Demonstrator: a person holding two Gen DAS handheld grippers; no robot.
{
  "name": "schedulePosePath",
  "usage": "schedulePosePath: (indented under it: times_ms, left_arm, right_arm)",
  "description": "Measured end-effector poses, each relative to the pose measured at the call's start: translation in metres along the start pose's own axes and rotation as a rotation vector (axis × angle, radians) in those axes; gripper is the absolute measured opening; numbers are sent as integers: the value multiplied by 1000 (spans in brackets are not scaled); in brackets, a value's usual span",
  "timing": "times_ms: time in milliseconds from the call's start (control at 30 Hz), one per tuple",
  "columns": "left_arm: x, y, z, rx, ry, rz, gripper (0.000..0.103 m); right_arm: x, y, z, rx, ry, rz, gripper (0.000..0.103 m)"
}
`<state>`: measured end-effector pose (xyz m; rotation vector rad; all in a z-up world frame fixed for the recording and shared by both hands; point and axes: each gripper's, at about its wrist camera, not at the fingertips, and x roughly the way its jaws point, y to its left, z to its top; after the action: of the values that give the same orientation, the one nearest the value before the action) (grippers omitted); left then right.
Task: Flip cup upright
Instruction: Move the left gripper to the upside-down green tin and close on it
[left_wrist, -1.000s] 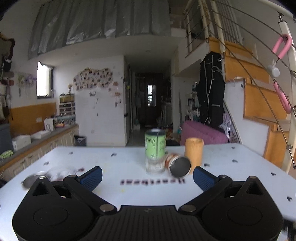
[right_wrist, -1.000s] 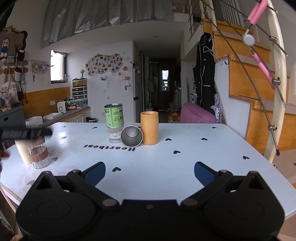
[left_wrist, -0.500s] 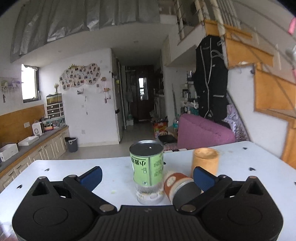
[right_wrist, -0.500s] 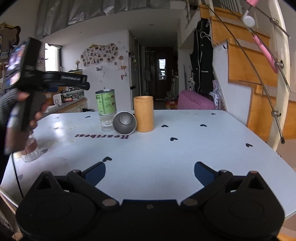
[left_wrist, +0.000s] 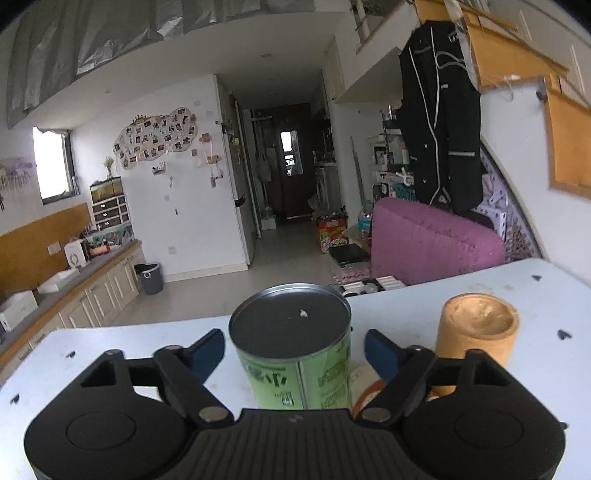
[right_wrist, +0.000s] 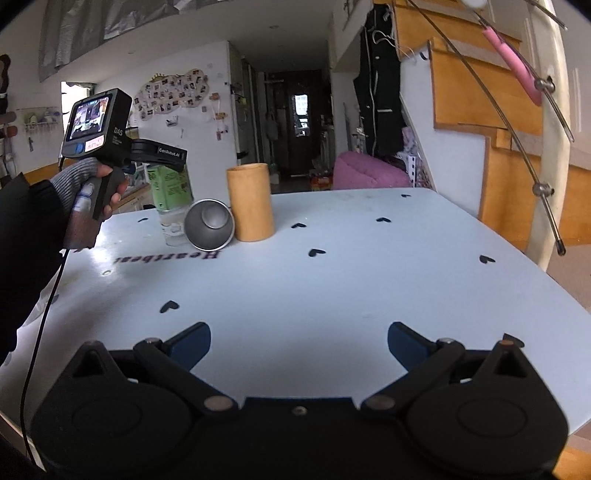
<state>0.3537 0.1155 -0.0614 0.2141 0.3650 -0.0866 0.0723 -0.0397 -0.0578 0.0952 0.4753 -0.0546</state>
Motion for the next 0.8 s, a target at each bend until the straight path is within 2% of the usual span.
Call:
schedulePosePath:
  times_ms: [133, 267, 367, 600, 800]
  left_arm:
    - [7, -1, 3, 15, -4, 11, 75]
    - [-4, 2, 8, 16, -40, 22, 74]
    - [-20, 9, 17, 5, -76, 17, 74]
    - [-71, 22, 18, -18, -57, -42, 74]
    - [-108, 24, 25, -14, -114, -57, 73]
  right_arm:
    - [4, -5, -1, 11, 10, -9, 103]
    - [4, -10, -1, 21, 10, -14, 103]
    - [2, -11, -2, 24, 7, -16, 103]
    - [-3, -8, -2, 28, -9, 8, 103]
    - [-11, 1, -2, 18, -26, 45, 103]
